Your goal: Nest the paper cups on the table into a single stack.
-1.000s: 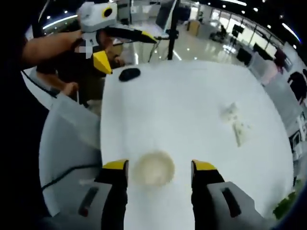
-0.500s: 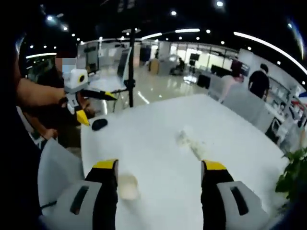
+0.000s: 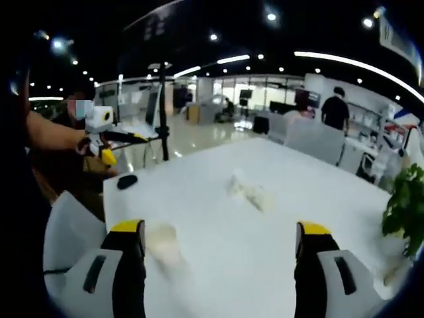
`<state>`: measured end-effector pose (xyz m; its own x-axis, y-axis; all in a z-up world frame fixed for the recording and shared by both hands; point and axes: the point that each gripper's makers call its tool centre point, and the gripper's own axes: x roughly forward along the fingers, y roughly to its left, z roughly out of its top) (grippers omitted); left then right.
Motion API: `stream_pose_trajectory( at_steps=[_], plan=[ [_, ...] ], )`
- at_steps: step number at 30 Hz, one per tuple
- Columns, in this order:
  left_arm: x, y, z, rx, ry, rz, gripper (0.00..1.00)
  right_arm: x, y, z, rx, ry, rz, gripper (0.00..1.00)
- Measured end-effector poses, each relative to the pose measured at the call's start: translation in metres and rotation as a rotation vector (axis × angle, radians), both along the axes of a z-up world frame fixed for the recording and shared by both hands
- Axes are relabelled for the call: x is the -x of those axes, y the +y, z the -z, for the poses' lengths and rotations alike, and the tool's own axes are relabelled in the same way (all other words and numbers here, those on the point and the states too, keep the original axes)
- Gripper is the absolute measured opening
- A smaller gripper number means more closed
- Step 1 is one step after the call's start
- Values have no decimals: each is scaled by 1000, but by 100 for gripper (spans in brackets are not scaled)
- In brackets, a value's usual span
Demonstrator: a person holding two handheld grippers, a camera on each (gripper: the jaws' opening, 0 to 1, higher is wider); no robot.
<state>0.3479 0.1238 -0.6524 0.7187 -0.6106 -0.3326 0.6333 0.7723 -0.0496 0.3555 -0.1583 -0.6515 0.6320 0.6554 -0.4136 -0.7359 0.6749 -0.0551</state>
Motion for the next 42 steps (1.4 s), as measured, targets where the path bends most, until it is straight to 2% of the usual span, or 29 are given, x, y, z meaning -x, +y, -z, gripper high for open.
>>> stream_pose_trajectory(
  at_steps=[4,10,13,18,33,42],
  plan=[
    [1,-2,4,-11,12,-5,99,0,-8,7,-18,-38,16,100],
    [2,3,6,-7,0,-20,99,1,-25,21,-46,-58,31,100],
    [3,6,9,-8,10,-23,99,4,-29,24,-65,-101,19,100],
    [4,8,14,-13,13,-28,99,7,-40,38,-65,-74,36,100],
    [-6,1,13,-5,-12,-28,99,7,-55,43,-121,-64,100,100],
    [-9,-5,24,-2,-6,-30,99,7,-61,46,-136,-57,122,100]
  ],
)
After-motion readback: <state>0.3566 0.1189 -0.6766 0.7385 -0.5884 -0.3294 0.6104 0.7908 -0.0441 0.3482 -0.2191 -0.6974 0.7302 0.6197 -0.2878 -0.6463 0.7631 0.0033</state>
